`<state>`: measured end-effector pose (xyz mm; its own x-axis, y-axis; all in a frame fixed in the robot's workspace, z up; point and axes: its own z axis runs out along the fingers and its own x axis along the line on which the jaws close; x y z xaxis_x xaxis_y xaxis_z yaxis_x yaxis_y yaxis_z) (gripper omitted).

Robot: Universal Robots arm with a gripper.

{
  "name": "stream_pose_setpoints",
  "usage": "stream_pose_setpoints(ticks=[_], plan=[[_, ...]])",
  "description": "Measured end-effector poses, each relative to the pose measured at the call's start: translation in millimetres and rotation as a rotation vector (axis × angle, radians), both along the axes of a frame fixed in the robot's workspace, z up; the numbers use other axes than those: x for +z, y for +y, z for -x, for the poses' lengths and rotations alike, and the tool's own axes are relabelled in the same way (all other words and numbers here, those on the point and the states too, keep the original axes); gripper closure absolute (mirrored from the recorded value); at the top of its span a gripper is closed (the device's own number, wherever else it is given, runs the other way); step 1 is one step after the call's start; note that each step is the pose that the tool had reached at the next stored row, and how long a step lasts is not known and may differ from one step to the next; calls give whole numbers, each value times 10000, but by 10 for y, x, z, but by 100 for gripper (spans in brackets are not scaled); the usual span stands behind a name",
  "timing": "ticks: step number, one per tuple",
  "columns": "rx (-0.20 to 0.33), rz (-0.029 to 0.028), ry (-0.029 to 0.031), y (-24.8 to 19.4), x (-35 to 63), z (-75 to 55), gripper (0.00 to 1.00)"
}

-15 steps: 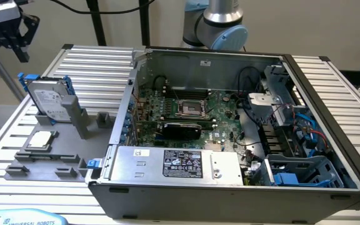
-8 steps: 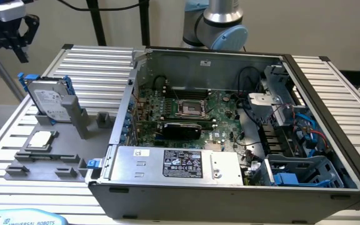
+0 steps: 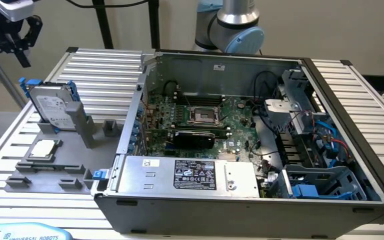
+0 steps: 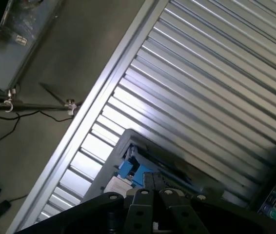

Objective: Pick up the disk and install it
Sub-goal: 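Pick up the disk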

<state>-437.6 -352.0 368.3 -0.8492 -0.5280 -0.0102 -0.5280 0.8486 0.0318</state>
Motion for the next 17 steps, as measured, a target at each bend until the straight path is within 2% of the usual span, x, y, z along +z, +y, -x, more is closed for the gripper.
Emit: stream_pose_setpoints(ticks=[17], plan=[[3095,-1,-8,0,-24,0,89]])
